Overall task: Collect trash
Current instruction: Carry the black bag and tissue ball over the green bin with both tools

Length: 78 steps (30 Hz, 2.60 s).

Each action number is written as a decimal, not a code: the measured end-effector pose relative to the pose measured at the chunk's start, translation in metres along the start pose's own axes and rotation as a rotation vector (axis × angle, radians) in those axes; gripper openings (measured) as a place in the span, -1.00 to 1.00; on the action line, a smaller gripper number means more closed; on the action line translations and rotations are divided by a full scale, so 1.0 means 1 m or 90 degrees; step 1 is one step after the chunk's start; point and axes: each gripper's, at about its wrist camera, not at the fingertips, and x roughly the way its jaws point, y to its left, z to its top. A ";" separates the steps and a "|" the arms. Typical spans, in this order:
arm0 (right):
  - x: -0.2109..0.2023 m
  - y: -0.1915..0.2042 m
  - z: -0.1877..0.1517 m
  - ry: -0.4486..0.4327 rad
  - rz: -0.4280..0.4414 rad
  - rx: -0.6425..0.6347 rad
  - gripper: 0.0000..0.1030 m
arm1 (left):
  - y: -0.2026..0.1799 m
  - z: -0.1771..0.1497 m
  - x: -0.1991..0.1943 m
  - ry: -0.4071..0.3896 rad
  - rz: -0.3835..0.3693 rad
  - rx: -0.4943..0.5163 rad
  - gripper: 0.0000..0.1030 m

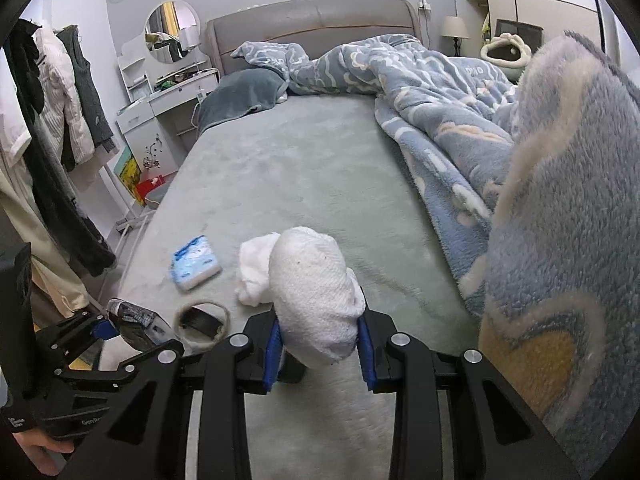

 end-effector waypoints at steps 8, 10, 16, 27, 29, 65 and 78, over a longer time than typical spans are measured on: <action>-0.004 0.036 -0.005 0.018 0.014 -0.012 -0.38 | 0.020 -0.009 -0.027 -0.001 -0.004 -0.004 0.37; -0.005 0.046 -0.005 0.022 0.026 -0.011 -0.38 | 0.027 -0.012 -0.032 0.000 0.000 -0.006 0.38; -0.010 0.077 -0.013 0.031 0.047 -0.018 -0.38 | 0.050 -0.028 -0.045 0.003 0.014 -0.013 0.38; -0.021 0.132 -0.028 0.042 0.059 -0.051 -0.38 | 0.100 -0.056 -0.073 -0.004 0.053 -0.051 0.38; -0.023 0.139 -0.031 0.038 0.059 -0.050 -0.38 | 0.109 -0.062 -0.076 -0.003 0.057 -0.063 0.39; 0.017 0.296 -0.070 0.135 0.151 -0.172 -0.36 | 0.237 -0.135 -0.097 0.071 0.128 -0.191 0.46; 0.044 0.337 -0.083 0.167 0.169 -0.195 -0.32 | 0.269 -0.152 -0.105 0.079 0.128 -0.216 0.81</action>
